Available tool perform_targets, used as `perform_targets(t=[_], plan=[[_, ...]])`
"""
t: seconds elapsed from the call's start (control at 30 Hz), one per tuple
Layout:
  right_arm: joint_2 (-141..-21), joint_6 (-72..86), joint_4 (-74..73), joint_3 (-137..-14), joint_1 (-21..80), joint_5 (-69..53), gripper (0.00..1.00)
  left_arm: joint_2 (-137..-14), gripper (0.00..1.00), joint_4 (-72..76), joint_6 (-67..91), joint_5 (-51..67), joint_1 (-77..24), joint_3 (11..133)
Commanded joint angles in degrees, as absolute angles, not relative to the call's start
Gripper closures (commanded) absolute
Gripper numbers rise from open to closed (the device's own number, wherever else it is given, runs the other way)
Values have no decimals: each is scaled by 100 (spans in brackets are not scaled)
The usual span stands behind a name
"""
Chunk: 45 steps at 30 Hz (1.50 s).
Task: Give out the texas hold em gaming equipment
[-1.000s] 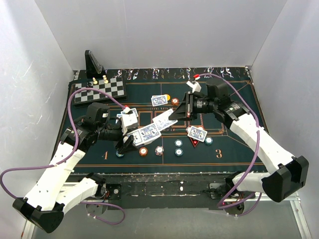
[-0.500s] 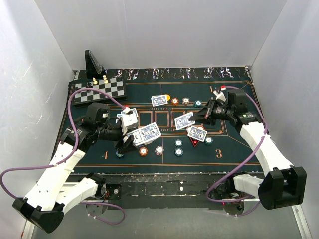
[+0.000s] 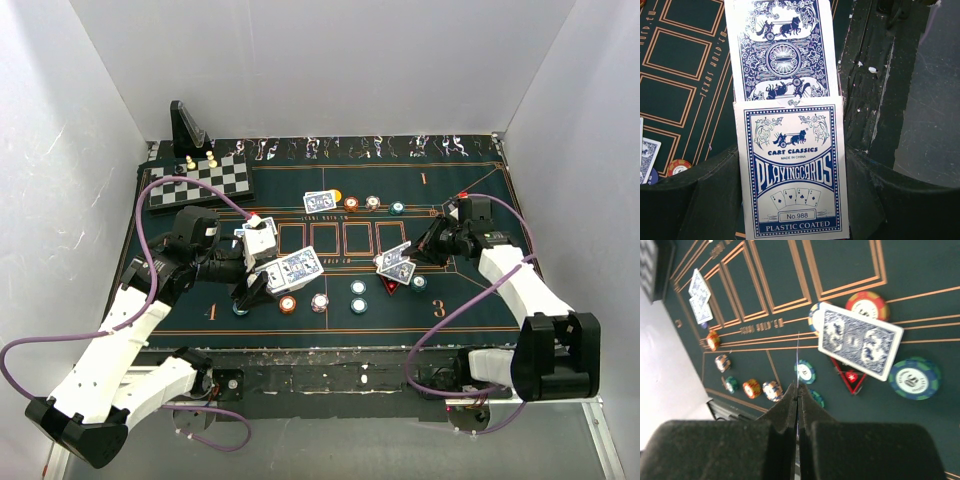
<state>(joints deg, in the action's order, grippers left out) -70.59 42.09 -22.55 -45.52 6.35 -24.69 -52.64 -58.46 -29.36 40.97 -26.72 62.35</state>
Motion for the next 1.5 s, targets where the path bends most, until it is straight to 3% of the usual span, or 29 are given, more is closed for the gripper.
perform_targets(t=[0.0, 0.27, 0.37, 0.6, 0.63, 0.7, 0.8, 0.9, 1.23, 1.47], plan=[[-7321, 4060, -1900, -4544, 598, -1819, 99, -5159, 98, -5792, -2962, 4271, -2646, 6416], [-7690, 3964, -1749, -4491, 598, -1336, 96, -5168, 98, -5836, -2971, 4280, -2646, 6425], [-7734, 3902, -2047, -4553, 598, -1178, 78, -5177, 98, -5836, -2979, 4298, -2646, 6416], [-7156, 3990, -2566, -4614, 598, -853, 56, -5194, 98, -5845, -2980, 4298, -2637, 6416], [-7032, 4008, -2645, -4675, 606, -826, 47, -5186, 98, -5845, -2979, 4298, -2645, 6433], [-6821, 4078, -2899, -4859, 606, -713, 42, -5194, 98, -5853, -2997, 4298, -2646, 6451], [-6356, 4174, -2866, -5062, 676, -1035, 38, -5212, 98, -5836, -2997, 4307, -2646, 6442], [-6214, 4350, -2611, -5386, 983, -1939, 20, -5221, 98, -5836, -2988, 4324, -2646, 6416], [-6767, 5071, -1636, -6688, 3013, -3629, 13, -5247, 98, -5809, -2988, 4307, -2646, 6425], [-7364, 4729, -2021, -7347, 3954, -3621, 11, -5229, 98, -5810, -2997, 4298, -2646, 6390]])
